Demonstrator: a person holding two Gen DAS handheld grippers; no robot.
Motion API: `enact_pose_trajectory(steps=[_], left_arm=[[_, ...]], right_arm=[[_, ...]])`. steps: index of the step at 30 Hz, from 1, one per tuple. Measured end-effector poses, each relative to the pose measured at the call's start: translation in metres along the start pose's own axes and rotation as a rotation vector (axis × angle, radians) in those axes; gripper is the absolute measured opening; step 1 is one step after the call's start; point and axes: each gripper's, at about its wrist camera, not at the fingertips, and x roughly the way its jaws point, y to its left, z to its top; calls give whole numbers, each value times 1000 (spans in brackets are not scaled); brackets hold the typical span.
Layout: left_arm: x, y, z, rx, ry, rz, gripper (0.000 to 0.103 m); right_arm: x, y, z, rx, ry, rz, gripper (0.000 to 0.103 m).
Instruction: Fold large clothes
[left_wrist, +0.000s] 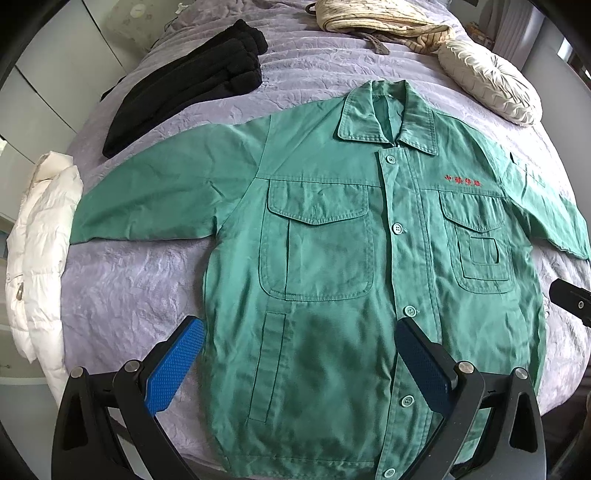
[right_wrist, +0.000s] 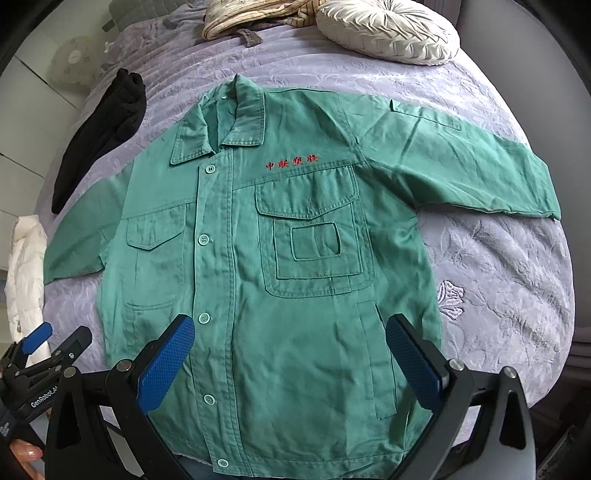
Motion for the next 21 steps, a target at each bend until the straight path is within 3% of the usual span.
enact_pose_trajectory(steps=[21], left_arm=[[3, 3, 0, -2, 10, 8, 103]], right_arm=[[4, 3, -1, -13, 4, -10, 103]])
